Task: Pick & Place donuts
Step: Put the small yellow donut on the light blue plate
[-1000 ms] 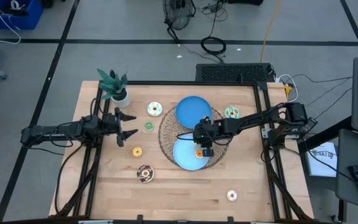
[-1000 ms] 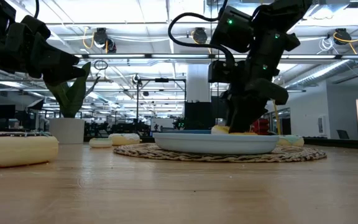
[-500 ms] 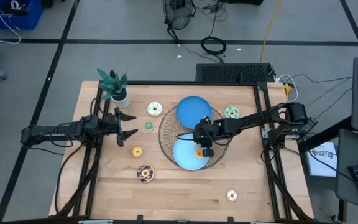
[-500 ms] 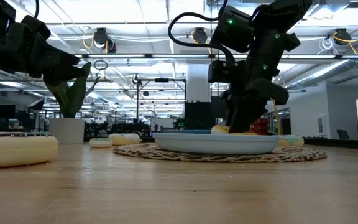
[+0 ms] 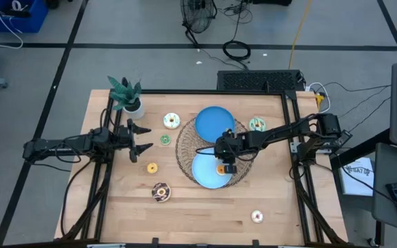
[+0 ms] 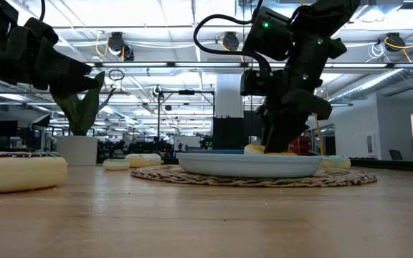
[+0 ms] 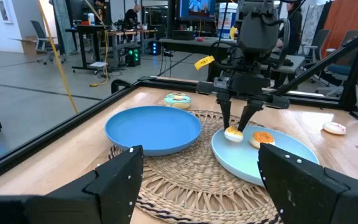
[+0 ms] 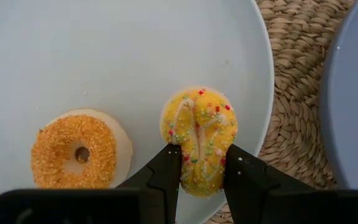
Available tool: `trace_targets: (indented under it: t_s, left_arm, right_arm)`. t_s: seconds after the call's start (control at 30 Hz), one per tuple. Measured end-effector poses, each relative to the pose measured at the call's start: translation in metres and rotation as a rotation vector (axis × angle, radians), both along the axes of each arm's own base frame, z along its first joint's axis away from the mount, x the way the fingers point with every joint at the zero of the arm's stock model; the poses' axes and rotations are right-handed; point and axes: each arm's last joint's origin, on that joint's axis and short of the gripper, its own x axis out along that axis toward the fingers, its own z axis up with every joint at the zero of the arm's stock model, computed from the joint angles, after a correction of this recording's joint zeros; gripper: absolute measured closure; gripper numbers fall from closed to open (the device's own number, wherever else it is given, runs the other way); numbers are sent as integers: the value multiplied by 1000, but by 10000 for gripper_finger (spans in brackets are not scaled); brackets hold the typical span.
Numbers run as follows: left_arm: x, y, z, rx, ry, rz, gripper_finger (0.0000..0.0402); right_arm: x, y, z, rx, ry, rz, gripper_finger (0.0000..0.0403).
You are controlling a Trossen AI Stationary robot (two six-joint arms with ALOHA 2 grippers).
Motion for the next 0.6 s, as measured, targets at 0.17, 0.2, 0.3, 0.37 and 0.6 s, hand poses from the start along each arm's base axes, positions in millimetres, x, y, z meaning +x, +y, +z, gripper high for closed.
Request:
trace_targets:
  t_s: [0.17, 0.2, 0.3, 0.37, 0.6]
  left_arm:
    - [0, 0, 0, 0, 0, 0, 91]
    - [0, 0, 0, 0, 0, 0, 91]
    - [0, 0, 0, 0, 0, 0, 91]
    - [0, 0, 0, 0, 0, 0, 91]
    - [0, 0, 0, 0, -1, 0, 91]
  right_arm:
    - [-1, 0, -1, 8, 11, -13, 307]
    - [-1, 0, -1, 8, 15, -13, 307]
    - [-2, 0, -1, 14, 25, -24, 307]
    - [-2, 0, -1, 21, 26, -37, 307]
    - [-3, 1, -1, 71, 29, -31, 307]
